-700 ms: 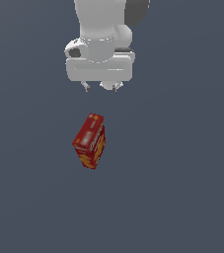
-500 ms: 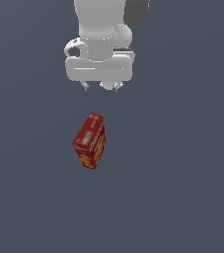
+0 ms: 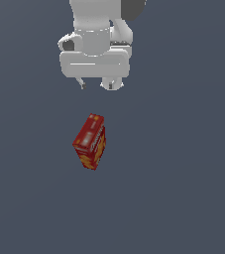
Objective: Pick up the object and move it to a goal position.
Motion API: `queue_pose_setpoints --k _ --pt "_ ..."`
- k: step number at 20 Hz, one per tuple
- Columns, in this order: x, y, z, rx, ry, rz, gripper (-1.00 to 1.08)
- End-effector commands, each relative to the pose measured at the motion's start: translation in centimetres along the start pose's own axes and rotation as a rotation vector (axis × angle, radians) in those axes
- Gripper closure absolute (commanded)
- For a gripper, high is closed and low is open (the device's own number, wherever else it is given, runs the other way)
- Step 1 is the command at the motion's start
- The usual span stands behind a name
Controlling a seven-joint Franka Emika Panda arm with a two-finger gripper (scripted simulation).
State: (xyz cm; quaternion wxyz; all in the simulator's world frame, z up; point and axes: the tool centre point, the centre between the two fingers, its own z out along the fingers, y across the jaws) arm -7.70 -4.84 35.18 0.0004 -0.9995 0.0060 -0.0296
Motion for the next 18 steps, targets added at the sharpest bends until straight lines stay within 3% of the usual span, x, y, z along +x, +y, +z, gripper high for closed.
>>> queue_pose_setpoints --k 1,10,18 --pt "0.0 0.0 0.1 0.000 -0.001 0.001 -0.92" --pt "1.7 0.6 2.0 0.000 -0.012 0.058 -0.92" --pt "4.7 2.0 6.4 -0.003 -0.035 0.175 -0.92"
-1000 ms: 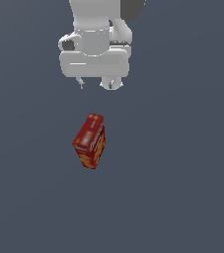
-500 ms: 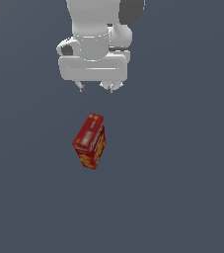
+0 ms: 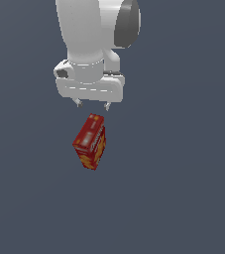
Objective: Pick up the object and move it to a goal position.
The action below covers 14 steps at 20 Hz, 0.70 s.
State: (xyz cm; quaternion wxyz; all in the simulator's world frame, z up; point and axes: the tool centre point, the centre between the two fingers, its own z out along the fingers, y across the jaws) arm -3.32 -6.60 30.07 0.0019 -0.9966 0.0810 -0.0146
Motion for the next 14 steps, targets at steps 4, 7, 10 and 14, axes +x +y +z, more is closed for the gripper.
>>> queue_pose_setpoints --k 4,7,10,14 --pt "2.1 0.7 3.2 -0.004 -0.016 0.080 -0.92" --pt "2.8 1.0 4.5 -0.006 -0.022 0.110 -0.92" --pt "3.2 1.2 5.4 -0.007 -0.026 0.130 -0.92" --pt "3.5 1.3 5.9 -0.008 -0.028 0.143 -0.92"
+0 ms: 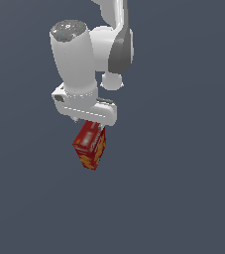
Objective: Pick up the object and move it to a goal position.
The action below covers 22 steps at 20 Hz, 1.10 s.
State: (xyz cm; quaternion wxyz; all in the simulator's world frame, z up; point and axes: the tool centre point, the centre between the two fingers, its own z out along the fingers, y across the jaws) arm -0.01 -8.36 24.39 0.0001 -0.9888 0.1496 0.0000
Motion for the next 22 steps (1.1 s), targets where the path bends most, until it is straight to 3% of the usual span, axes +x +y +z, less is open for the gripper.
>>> queue_pose_setpoints --k 1,20,21,22 --pt "0.2 0.0 0.2 0.000 0.000 0.005 -0.92" --pt "0.1 0.0 5.2 0.000 0.000 0.005 -0.92" --pt "0.1 0.0 5.2 0.000 0.000 0.005 1.08" --pt "0.1 0.0 5.2 0.000 0.000 0.005 1.08"
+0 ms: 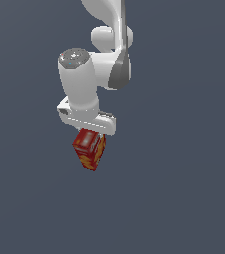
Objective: Pick up the object and move it to a goal position.
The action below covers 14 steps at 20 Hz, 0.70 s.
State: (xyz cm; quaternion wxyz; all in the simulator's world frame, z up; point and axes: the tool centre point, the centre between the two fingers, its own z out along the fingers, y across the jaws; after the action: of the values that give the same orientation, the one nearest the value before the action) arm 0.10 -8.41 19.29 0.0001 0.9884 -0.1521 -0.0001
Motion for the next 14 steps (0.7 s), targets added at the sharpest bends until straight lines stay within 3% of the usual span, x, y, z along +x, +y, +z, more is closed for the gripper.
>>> queue_pose_setpoints --k 1,14 --pt "0.02 -0.02 0.08 0.000 0.000 0.000 1.08" --pt "-0.39 0.05 -0.36 0.000 0.000 0.000 1.08"
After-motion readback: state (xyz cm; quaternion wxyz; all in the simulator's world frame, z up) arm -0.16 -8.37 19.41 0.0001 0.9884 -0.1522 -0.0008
